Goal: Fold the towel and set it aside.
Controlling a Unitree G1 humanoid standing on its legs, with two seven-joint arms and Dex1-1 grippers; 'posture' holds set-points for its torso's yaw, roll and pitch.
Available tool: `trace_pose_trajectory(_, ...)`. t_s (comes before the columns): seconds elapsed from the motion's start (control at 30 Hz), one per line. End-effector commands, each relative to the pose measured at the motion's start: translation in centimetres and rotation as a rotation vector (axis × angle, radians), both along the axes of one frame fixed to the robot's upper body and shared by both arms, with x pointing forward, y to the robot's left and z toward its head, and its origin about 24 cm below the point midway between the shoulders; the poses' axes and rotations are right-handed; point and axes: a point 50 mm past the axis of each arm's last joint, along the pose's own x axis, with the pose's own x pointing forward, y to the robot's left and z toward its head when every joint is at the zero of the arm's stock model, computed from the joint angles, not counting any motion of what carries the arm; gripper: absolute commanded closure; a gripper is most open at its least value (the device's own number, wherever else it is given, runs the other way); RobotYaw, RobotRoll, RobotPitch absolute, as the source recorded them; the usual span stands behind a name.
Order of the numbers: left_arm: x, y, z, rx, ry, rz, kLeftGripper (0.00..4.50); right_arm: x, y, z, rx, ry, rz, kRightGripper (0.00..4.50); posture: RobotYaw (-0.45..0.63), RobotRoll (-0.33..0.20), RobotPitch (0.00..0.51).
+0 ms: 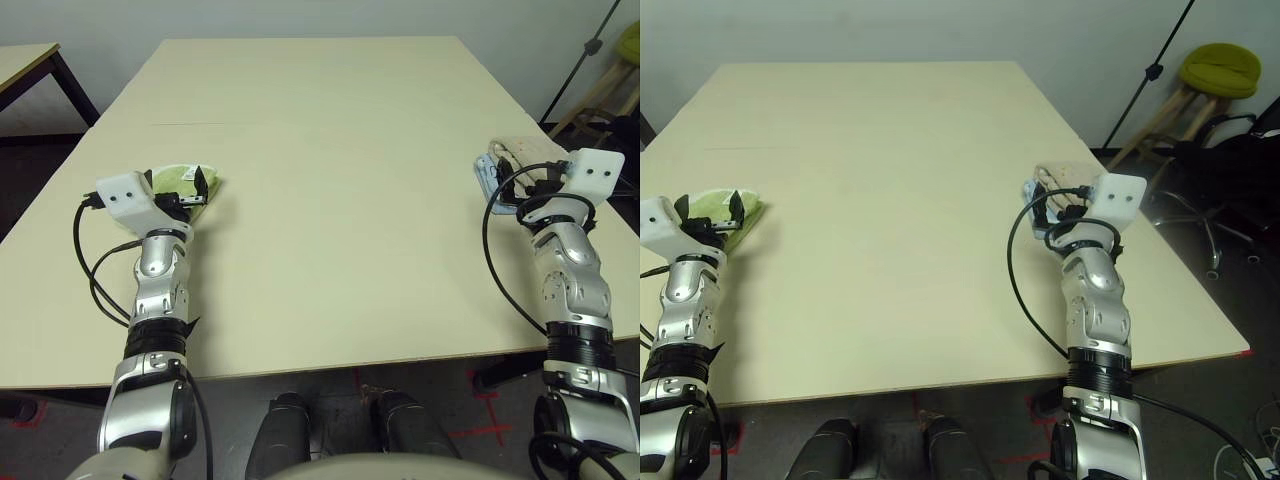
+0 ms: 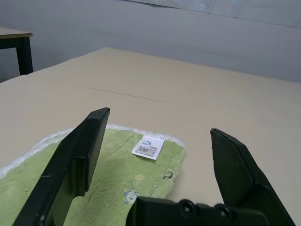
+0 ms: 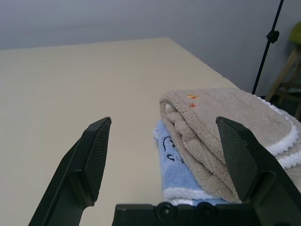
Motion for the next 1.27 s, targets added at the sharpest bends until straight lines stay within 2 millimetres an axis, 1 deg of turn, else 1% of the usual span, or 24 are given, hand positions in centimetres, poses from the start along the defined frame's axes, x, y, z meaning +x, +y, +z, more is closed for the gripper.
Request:
trace_pose_trajectory(0.03, -0.02, 0.31, -0.06, -0.011, 0.008, 0.006, 0.00, 0.49, -0.12, 0.15, -0.007, -0.001, -0.008, 0.02, 0.04, 0.000, 0.090)
trace_pose_trajectory(0.63, 0.23, 0.23, -0.06, -0.015, 0.008, 0.002, 0.00, 0.27, -0.32, 0.09, -0.006, -0.007, -0.018, 0.02, 0.03, 0.000, 0.087)
trace_pose_trajectory(0.8, 0.11, 0.38, -0.20, -0.015, 0.012, 0.002, 0.00, 0.30, -0.12, 0.06, -0.006, -0.006, -0.016, 0.02, 0.03, 0.000, 0.089)
trace_pose_trajectory(0.93, 0.22, 0.70, -0.27, -0.018, 0.018, 0.005, 0.00, 0.46, 0.12, 0.06, 0.000, -0.011, -0.018, 0.02, 0.02, 0.000, 0.071)
trace_pose_trajectory(1.03, 0.56, 0.78, 0.15, -0.013, 0.010, 0.005, 0.00, 0.78, 0.22, 0.36, 0.013, -0.025, -0.018, 0.02, 0.03, 0.000, 0.075)
trace_pose_trajectory(1.1, 0.56, 0.72, 0.44, -0.006, -0.001, 0.000, 0.00, 0.87, 0.35, 0.28, 0.013, -0.028, -0.014, 0.02, 0.04, 0.000, 0.091)
trace_pose_trajectory(1.27, -0.35, 0.91, -0.17, -0.005, 0.006, 0.006, 0.00, 0.48, 0.37, -0.11, 0.019, -0.028, -0.015, 0.02, 0.03, 0.000, 0.099)
